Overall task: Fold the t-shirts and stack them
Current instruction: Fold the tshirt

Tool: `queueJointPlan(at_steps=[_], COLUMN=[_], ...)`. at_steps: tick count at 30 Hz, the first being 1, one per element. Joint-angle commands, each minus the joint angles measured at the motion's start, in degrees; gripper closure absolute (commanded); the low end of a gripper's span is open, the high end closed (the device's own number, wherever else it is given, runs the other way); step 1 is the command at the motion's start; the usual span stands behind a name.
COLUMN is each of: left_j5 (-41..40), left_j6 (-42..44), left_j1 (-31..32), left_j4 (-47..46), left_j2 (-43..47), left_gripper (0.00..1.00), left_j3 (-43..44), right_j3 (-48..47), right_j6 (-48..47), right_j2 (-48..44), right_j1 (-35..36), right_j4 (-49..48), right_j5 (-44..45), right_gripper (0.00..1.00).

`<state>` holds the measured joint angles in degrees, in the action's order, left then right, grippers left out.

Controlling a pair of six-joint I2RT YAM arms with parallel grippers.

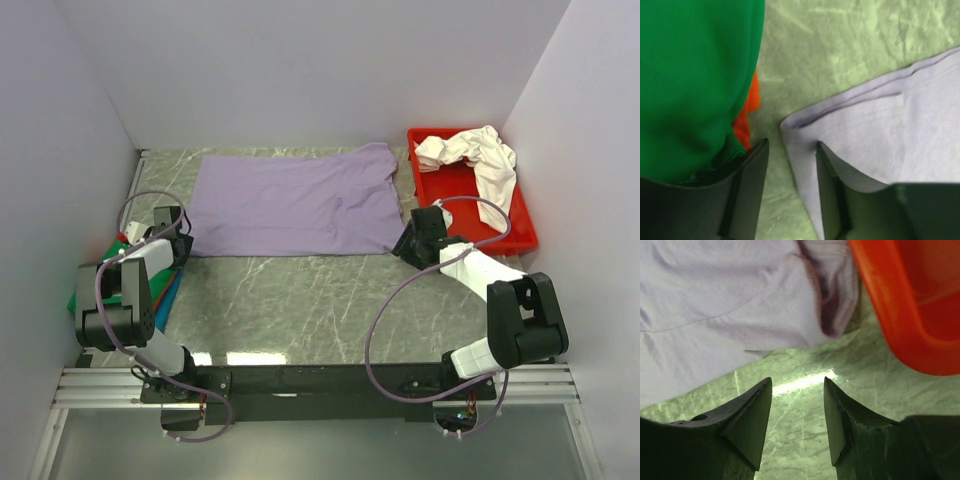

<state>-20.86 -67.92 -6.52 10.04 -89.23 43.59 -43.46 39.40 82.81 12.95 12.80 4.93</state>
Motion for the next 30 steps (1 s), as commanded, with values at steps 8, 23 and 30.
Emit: queueJointPlan(at_steps=[8, 23, 30], left_j5=[0.56, 4.07, 4.17], left_j6=[2.18, 3.67, 4.11], left_j1=[-1.91, -1.83, -1.83], left_j4=[-3.01, -2.93, -0.91], left_j2=[-0.95, -0.51, 1.51], left_gripper=[0.94, 0.99, 0.99], left_j3=[-0.62, 1.14, 2.63], right_j3=[1.63, -6.46, -8.74], right_j6=[0.06, 0.85, 0.51], right_j2=[-0.80, 7.98, 8.52], right_j1=[-2.05, -3.55, -3.55], right_j4=[-2.42, -4.01, -3.13], right_j5=[1.67, 3.86, 5.97], right_gripper=[0.44, 0.44, 0.83])
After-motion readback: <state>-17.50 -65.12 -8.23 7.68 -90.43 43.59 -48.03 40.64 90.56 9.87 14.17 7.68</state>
